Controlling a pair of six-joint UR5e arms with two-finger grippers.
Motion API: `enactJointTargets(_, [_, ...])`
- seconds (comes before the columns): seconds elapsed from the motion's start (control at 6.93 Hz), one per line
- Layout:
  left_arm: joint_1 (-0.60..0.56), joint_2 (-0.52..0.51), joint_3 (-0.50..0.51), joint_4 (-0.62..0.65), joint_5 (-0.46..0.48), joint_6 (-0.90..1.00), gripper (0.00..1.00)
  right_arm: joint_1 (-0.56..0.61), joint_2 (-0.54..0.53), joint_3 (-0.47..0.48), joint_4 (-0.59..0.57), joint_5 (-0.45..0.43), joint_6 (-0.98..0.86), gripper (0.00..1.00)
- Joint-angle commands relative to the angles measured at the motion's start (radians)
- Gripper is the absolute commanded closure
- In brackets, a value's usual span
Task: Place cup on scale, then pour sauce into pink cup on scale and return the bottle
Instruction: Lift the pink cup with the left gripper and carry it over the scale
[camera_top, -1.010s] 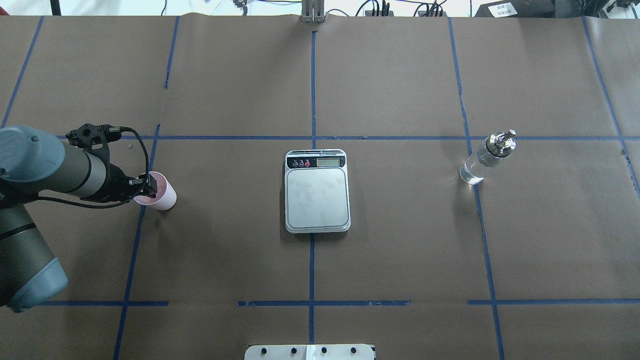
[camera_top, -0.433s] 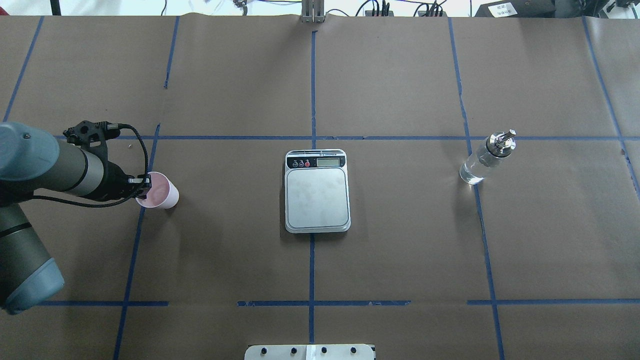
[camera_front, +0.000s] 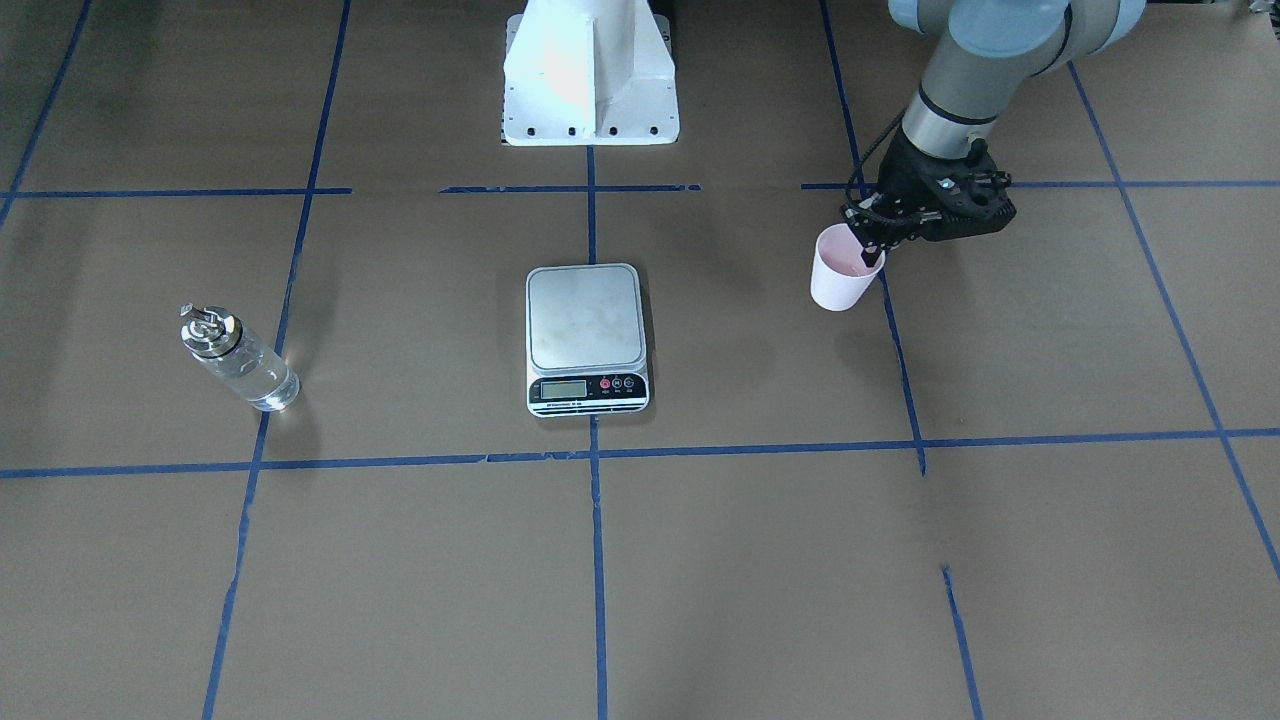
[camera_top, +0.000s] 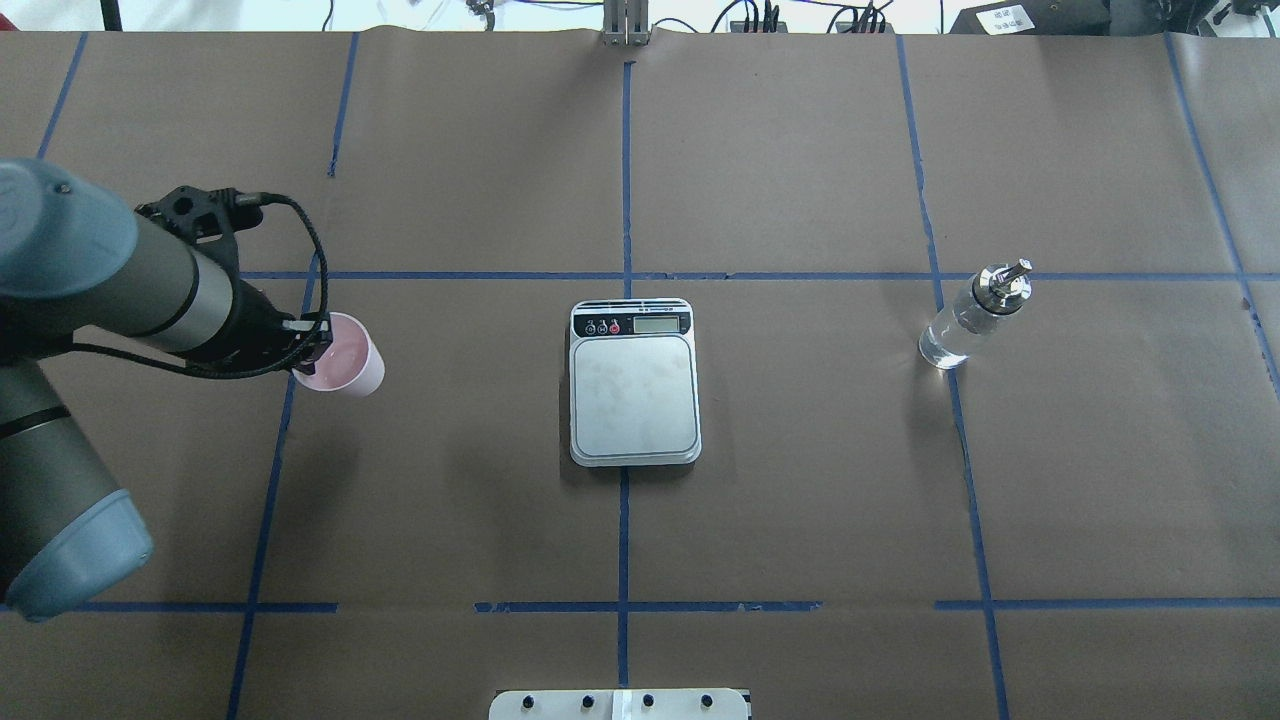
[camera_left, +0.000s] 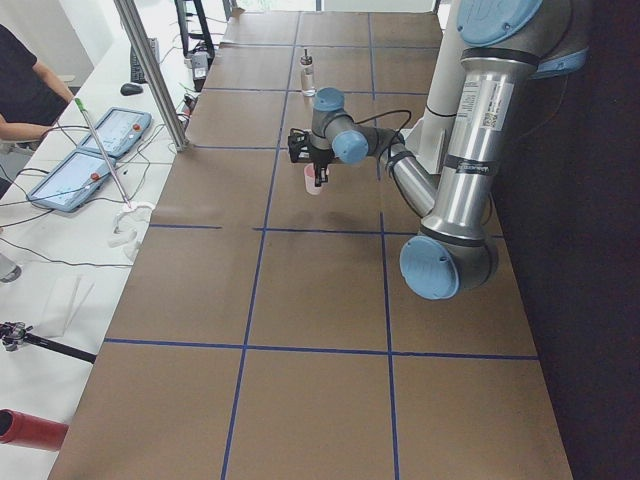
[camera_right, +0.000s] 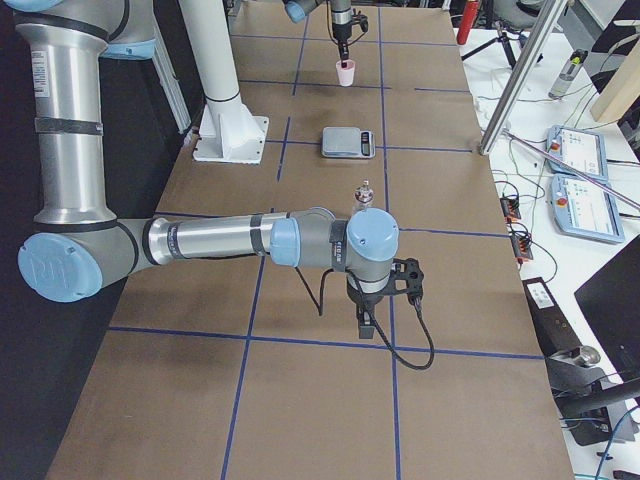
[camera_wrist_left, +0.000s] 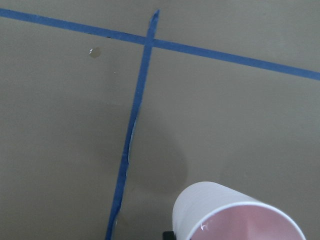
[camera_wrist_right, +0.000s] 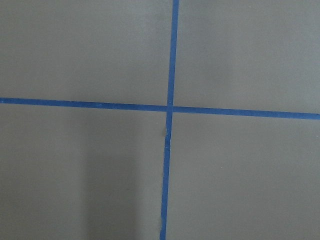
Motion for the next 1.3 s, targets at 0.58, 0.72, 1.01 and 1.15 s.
enactJointTargets(0.58, [0.127,-0.519,0.326,0.153,-0.063,-0.427,1.0,-0.005,0.004,0.004,0.001,0.002,-0.003,0.0])
enactJointTargets(0.72, [0.167,-0.518,0.351,0.087,-0.013,-0.479,1.0,-0.006,0.006,0.004,0.001,0.002,-0.001,0.0])
enactJointTargets(1.01, [0.188,-0.555,0.462,0.007,0.017,-0.528,1.0,-0.006,0.004,0.004,0.001,0.002,-0.001,0.0])
enactJointTargets(1.15, [0.193,-0.559,0.49,-0.015,0.026,-0.532,1.0,-0.006,0.004,0.004,0.001,0.002,-0.001,0.0])
